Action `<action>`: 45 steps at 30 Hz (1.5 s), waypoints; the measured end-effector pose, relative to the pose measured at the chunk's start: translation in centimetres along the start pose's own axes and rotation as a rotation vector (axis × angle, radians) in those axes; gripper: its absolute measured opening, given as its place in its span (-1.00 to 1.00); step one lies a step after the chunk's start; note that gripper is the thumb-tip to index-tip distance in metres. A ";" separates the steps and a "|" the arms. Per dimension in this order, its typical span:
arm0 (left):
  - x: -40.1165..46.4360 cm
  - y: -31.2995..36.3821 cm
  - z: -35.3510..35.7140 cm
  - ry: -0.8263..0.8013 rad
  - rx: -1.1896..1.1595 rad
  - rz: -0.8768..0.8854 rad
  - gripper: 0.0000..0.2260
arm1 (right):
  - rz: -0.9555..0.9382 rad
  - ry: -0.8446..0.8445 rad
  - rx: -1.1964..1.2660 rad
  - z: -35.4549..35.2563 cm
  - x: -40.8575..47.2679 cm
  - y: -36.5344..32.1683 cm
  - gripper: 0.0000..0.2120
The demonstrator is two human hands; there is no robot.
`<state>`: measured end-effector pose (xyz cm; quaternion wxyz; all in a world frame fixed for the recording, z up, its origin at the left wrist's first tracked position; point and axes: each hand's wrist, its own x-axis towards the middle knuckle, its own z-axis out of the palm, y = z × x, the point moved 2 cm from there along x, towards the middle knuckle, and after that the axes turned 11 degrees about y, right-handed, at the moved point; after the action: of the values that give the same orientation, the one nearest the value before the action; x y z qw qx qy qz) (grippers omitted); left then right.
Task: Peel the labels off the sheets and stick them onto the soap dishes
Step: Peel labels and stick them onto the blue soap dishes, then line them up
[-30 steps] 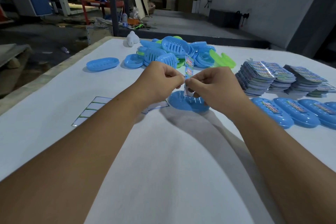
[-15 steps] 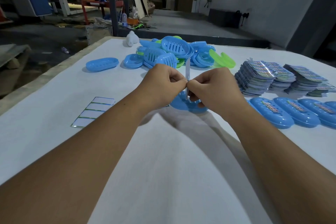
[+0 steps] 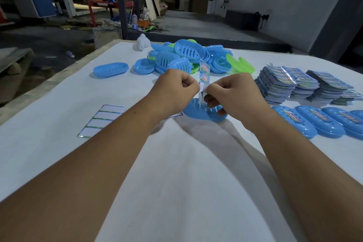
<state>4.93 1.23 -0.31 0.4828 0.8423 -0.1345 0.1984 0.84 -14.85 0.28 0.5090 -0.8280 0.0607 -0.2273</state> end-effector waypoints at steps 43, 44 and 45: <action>1.4 -3.0 -4.0 -0.080 1.082 -0.203 -0.74 | 0.108 0.027 -0.102 -1.7 0.8 0.8 -0.77; 1.3 -2.9 -4.0 -0.083 1.113 -0.191 -0.74 | 0.107 0.028 -0.101 -1.6 0.8 0.8 -0.77; 1.3 -2.9 -4.1 -0.076 1.139 -0.170 -0.74 | 0.104 0.029 -0.102 -1.6 0.8 0.8 -0.77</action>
<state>6.42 6.13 -0.04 -0.0378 0.9838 0.0445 0.1696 0.93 -16.73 0.46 0.4765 -0.8451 0.1224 -0.2094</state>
